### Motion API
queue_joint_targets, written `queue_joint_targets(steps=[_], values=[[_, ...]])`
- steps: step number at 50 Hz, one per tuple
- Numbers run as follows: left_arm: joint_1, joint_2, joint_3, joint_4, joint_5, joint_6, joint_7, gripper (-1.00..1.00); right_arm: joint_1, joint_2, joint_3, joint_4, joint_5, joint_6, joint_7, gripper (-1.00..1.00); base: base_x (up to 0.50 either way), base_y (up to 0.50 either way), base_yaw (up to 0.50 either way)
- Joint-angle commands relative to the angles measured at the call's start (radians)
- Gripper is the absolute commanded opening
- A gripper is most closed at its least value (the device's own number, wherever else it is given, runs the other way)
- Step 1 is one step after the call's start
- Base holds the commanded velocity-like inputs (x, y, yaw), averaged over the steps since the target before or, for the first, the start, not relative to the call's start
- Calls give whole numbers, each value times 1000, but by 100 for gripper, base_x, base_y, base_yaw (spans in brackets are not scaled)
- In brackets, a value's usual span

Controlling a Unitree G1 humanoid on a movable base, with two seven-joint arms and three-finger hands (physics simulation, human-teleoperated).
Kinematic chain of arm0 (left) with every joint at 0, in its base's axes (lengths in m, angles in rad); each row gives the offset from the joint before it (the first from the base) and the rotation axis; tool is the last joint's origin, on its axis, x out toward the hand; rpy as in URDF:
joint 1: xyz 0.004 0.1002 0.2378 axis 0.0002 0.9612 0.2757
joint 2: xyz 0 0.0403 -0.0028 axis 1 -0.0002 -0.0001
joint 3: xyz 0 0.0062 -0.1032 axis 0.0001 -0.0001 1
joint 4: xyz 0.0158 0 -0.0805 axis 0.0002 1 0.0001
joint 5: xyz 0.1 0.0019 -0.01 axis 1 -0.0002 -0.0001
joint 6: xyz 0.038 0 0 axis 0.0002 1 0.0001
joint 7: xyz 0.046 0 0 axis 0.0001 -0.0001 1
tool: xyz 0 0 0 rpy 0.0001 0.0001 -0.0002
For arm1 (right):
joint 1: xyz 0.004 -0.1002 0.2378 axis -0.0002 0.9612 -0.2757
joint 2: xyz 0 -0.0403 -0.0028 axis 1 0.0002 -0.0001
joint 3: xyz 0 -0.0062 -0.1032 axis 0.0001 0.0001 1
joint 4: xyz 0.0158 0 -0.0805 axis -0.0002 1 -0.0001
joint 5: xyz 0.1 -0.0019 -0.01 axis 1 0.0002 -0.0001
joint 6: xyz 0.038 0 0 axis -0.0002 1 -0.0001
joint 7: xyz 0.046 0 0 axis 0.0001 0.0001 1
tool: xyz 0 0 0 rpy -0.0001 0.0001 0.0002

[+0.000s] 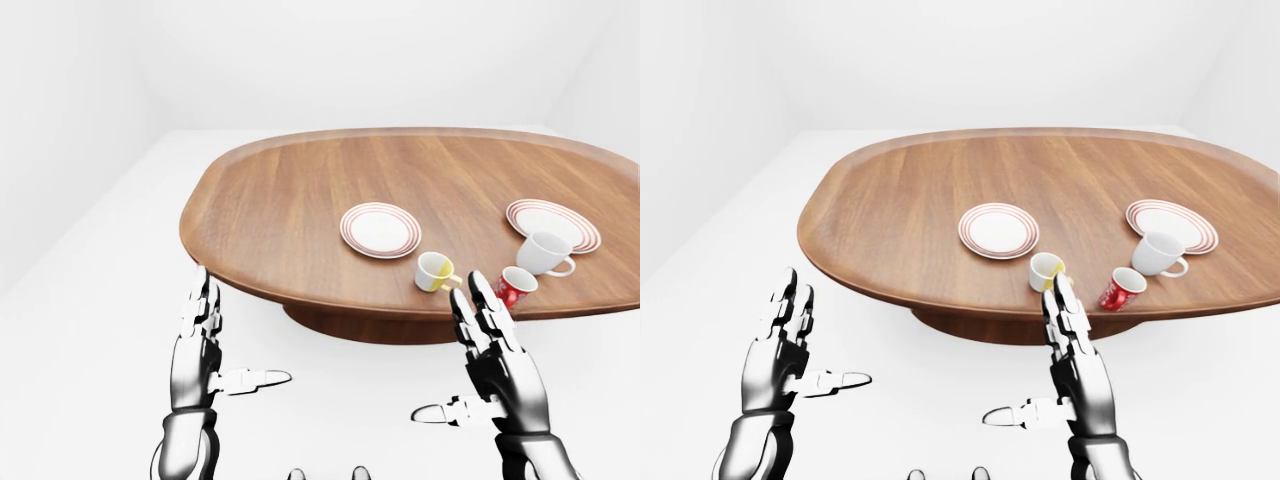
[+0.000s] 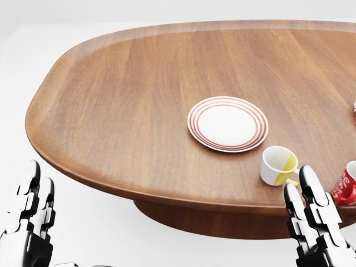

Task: Put the red mug on the left plate.

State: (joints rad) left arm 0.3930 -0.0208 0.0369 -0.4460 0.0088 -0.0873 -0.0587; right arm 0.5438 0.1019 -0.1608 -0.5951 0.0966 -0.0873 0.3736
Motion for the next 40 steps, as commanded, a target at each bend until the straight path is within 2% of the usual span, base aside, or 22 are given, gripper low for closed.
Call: queue_joint_targets(steps=[1,8,40], values=[[-4,0,1,3,1,0,-2,100,-4,-9,15,12,-3,0,6,100,5,0,0],[-4,-1,1,3,2,0,-3,100,4,-15,11,4,39,0,22,100,4,0,0],[-10,-2,3,8,1,0,-4,100,9,-15,14,-17,84,0,74,100,50,-2,0]])
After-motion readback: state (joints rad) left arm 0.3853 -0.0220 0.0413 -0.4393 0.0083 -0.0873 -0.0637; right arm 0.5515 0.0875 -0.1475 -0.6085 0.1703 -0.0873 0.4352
